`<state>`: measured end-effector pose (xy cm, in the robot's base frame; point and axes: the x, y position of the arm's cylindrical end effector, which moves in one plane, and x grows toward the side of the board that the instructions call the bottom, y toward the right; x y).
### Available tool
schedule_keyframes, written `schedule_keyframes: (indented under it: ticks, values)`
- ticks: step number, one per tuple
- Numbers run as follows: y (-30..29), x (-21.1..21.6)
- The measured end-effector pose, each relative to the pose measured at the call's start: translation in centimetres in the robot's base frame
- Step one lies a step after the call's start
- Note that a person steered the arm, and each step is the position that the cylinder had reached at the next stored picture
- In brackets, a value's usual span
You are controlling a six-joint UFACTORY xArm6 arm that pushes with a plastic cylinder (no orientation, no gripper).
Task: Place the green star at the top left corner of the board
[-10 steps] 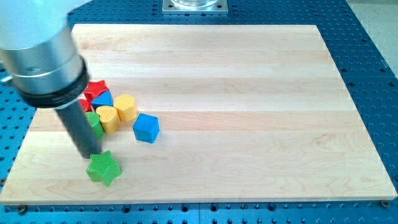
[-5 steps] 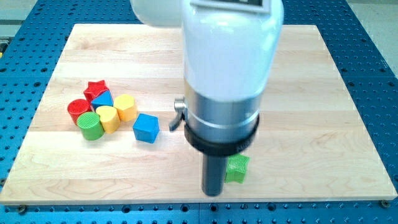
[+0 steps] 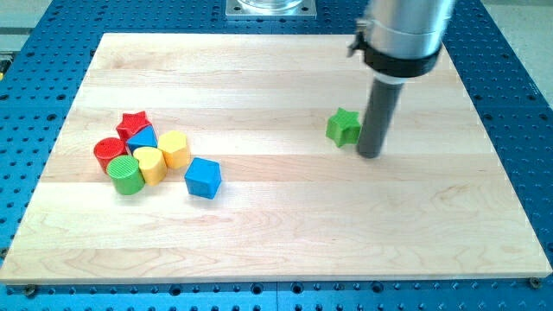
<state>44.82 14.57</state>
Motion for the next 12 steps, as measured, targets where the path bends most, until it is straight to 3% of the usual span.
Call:
schedule_keyframes:
  ticks: [1, 2, 3, 4, 5, 6, 7, 8, 9, 10, 12]
  values:
    - [-2.2, -4.8]
    - [-8.3, -9.2]
    - [-4.6, -10.0]
    - [1.8, -5.5]
    - [-7.8, -2.1]
    - [-18.0, -7.2]
    - [-21.0, -12.9]
    - [-25.2, -13.1]
    - [-18.8, -12.1]
    - [-22.3, -7.8]
    - [-31.8, -8.8]
